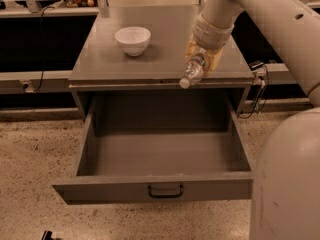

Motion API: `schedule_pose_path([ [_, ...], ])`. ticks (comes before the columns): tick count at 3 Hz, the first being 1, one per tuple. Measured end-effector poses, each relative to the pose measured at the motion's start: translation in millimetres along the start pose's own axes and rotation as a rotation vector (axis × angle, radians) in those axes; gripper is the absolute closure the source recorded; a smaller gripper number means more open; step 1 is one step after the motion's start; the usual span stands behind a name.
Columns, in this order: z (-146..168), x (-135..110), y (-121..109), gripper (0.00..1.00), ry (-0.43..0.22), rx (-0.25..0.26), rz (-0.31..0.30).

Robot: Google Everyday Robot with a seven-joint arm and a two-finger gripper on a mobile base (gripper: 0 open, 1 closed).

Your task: Pick water bottle from top drawer and place on counter

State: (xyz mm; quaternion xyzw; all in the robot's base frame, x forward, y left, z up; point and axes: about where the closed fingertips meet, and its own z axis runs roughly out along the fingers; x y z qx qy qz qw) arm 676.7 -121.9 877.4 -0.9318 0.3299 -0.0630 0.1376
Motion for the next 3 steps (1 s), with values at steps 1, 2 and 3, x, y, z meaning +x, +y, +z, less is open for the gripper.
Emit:
schedule_pose_path([
  [1,-6.3,20.1,-26.9,1.0,0.024,0.059,-0.002],
  [2,0.7,38.9,-45.6,0.87,-0.016,0.139,0.045],
  [3,13.9,48.7,-55.8,0.73,-0.08,0.197,0.111],
])
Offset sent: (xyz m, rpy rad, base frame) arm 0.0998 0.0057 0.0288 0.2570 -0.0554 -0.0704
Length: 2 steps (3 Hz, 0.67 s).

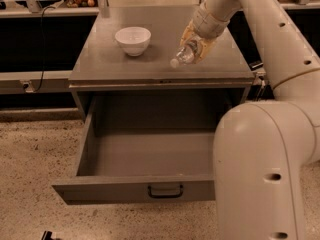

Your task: Pick water bottle from top drawer and place on counter

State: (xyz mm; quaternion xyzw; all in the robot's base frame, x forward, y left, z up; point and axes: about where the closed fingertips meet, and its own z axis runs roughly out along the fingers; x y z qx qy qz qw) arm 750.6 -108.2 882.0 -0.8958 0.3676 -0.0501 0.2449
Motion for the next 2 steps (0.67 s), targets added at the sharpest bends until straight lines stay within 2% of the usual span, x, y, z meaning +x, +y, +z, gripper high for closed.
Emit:
schedule_pose_path([
  [1,11.2,4.9,-9.7,0.48,-0.019,0.025,0.046],
  [2,14.5,6.6,-14.3,0.25,-0.014,0.038,0.044],
])
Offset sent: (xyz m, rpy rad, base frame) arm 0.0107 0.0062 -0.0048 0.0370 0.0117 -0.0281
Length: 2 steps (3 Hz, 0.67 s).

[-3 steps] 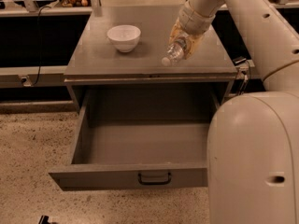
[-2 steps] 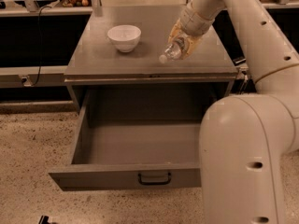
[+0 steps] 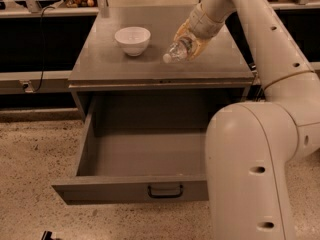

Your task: Pick water bottle from top drawer and place on counter

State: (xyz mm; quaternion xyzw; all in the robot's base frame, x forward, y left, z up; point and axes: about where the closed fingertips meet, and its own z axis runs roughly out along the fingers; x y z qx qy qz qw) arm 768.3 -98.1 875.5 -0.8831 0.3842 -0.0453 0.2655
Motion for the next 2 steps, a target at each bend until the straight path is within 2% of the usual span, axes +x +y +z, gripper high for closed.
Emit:
schedule_pose_path([
  [1,4.5,0.9,-3.0,0.03,0.001,0.008,0.0],
  [2,7.5,1.3,-4.7,0.0,0.001,0.012,0.0],
])
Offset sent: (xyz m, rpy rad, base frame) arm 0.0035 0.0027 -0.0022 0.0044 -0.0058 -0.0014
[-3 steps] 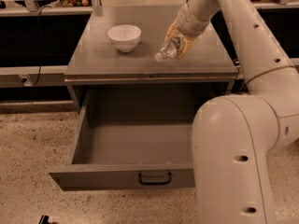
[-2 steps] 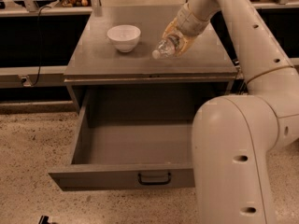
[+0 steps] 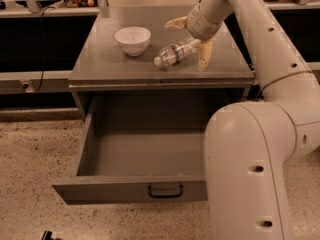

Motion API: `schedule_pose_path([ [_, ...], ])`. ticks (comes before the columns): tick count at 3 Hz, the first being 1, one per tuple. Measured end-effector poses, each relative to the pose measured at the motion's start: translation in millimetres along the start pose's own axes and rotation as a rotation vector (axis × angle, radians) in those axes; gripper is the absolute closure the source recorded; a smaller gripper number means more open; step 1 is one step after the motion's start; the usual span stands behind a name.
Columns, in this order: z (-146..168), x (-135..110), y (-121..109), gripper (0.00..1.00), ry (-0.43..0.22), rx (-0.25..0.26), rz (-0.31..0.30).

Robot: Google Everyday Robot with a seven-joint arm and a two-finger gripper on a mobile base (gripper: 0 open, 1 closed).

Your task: Pick water bottle from top drawer and place on counter

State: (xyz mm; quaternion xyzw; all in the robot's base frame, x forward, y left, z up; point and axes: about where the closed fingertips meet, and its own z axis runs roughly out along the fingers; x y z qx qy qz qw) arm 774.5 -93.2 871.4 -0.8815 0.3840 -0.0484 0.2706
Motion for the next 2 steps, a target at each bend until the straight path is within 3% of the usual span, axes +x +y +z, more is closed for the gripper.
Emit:
schedule_pose_path([
  [1,1.1,0.1,-0.6,0.0,0.0,0.001,0.0],
  [2,0.6,-3.4,-5.5,0.0,0.06,-0.066,0.016],
])
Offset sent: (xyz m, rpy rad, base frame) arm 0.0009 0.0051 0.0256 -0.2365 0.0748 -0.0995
